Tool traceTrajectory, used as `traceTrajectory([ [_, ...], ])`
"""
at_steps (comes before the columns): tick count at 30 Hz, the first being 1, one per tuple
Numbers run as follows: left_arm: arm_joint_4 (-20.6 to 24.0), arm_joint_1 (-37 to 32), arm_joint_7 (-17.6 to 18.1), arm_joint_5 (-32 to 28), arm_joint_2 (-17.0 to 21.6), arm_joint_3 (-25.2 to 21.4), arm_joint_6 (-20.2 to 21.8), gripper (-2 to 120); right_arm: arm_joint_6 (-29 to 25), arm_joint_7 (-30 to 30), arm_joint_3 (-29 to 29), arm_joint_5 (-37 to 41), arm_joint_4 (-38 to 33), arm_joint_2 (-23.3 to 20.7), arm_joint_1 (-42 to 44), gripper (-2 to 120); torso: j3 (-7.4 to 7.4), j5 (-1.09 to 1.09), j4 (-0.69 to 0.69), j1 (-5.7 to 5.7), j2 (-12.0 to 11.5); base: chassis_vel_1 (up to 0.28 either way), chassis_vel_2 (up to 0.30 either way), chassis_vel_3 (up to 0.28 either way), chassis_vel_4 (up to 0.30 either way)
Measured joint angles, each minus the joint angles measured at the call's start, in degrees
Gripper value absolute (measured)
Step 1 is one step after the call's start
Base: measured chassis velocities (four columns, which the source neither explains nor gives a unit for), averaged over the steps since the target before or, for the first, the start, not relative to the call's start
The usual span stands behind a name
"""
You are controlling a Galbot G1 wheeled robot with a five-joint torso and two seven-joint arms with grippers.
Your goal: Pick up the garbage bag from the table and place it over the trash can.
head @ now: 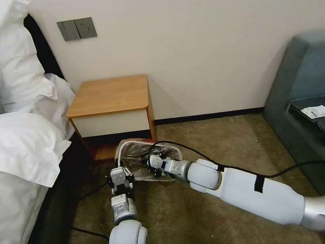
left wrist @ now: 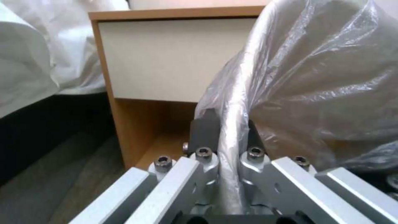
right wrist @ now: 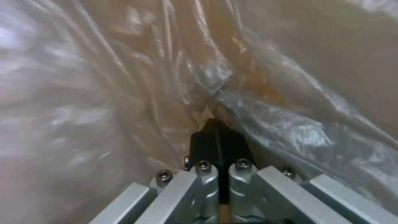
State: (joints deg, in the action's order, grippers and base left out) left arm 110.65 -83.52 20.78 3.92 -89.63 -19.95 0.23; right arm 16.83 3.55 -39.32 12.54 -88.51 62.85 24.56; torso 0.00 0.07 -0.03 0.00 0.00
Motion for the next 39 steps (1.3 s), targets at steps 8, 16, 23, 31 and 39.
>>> traceTrajectory([
  [8,1.94,-2.32,0.03,1.61,-0.18,1.31,-0.1,1,-0.5,-0.75,-0.93,0.16,2.84,1.52,-1.18,0,0.0,0.05,0.01,0.0,0.0,0.0,0.0,0.0,0.0],
  [16,2.69,-3.27,0.16,2.7,-0.64,1.37,-0.2,1,-0.98,-1.26,-1.15,-0.08,3.88,2.31,-0.8,0,0.0,0.03,0.01,0.0,0.0,0.0,0.0,0.0,0.0],
  [23,3.23,-3.82,0.19,3.88,-0.66,1.37,-0.39,1,-1.1,-1.54,-1.53,-0.12,4.72,2.66,-1.37,0,0.0,-0.08,0.04,0.0,0.0,0.0,0.0,0.0,0.0],
  [31,1.53,-2.74,0.46,3.96,-0.66,1.33,-0.71,1,-0.31,-2.3,-0.78,0.05,0.87,1.96,-0.48,0,0.0,-0.02,0.09,0.0,0.0,0.0,0.0,0.0,0.0],
  [39,-1.41,-0.49,0.55,4.05,-0.67,-0.38,-0.76,1,1.84,-3.09,-0.93,1.39,-2.42,1.29,-1.05,0,-0.01,-0.22,0.06,0.0,0.0,0.0,0.0,0.0,0.0],
])
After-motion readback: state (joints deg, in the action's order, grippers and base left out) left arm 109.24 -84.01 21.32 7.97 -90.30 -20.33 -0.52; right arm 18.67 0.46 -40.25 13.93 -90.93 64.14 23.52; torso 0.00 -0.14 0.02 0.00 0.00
